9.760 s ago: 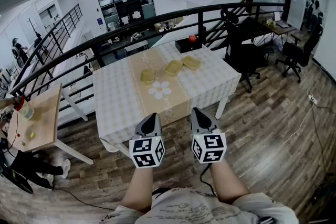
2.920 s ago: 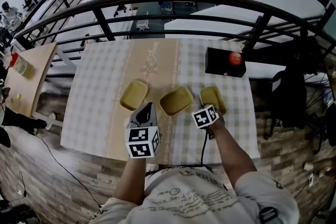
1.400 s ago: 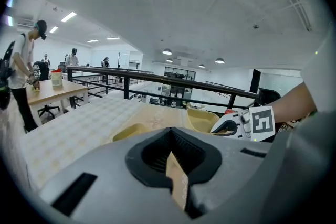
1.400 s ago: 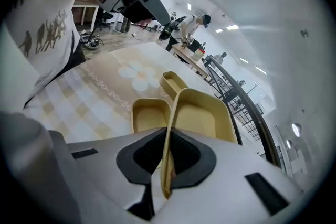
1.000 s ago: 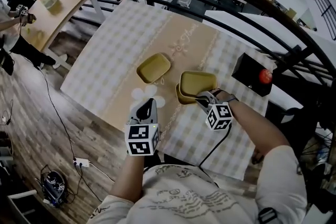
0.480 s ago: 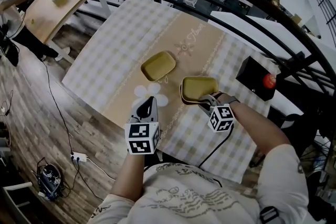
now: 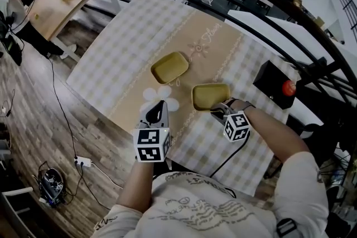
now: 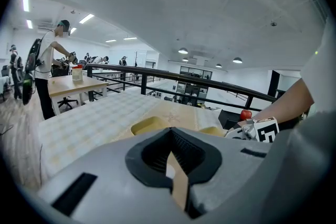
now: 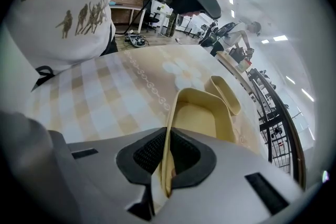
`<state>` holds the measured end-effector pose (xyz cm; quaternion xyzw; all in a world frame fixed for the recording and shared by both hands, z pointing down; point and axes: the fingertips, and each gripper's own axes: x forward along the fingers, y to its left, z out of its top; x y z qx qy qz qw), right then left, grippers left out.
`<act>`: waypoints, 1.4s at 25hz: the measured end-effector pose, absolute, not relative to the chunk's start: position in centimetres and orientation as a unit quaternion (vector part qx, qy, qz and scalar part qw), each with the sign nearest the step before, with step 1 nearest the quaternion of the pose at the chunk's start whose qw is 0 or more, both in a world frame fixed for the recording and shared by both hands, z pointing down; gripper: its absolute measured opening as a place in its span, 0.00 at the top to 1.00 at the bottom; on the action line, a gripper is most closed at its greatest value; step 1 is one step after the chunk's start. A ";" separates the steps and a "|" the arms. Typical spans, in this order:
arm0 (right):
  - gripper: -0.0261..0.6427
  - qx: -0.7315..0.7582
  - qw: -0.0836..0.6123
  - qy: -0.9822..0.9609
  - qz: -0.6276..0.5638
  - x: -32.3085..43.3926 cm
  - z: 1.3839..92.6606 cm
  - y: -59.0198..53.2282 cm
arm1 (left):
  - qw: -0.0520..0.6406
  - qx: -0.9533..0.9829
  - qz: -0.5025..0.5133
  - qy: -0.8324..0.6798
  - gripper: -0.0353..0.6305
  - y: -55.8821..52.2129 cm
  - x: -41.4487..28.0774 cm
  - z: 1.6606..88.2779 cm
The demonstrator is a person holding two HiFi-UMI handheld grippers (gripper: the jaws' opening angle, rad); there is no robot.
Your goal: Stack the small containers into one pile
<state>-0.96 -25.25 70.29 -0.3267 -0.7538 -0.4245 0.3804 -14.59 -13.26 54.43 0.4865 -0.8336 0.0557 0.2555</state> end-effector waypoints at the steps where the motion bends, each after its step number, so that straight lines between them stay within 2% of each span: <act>1: 0.93 -0.328 0.379 -0.755 -0.423 -1.0 70.2 -25.3 | 0.256 0.486 0.057 -0.834 0.94 -13.3 -14.5 54.5; 6: 0.93 -0.326 0.378 -0.762 -0.413 -1.2 70.1 -25.3 | 0.259 0.485 0.061 -0.833 0.94 -13.4 -14.4 54.8; 11: 0.80 -0.311 0.382 -0.776 -0.394 -1.5 69.6 -25.7 | 0.257 0.488 0.063 -0.832 0.94 -13.7 -14.2 54.7; 17: 0.76 -0.288 0.375 -0.801 -0.367 -1.7 68.1 -25.5 | 0.253 0.494 0.069 -0.829 0.94 -13.9 -13.8 54.2; 20: 0.76 -0.252 0.358 -0.841 -0.319 -2.4 65.9 -25.3 | 0.251 0.500 0.076 -0.826 0.94 -14.0 -13.7 53.8; 25: 0.95 -0.135 0.310 -0.918 -0.208 -3.6 61.3 -26.6 | 0.241 0.518 0.081 -0.817 0.94 -14.9 -13.3 52.5; 35: 0.96 0.116 0.197 -0.969 -0.089 -4.2 52.3 -30.5 | 0.184 0.577 0.092 -0.791 0.94 -18.4 -13.0 47.2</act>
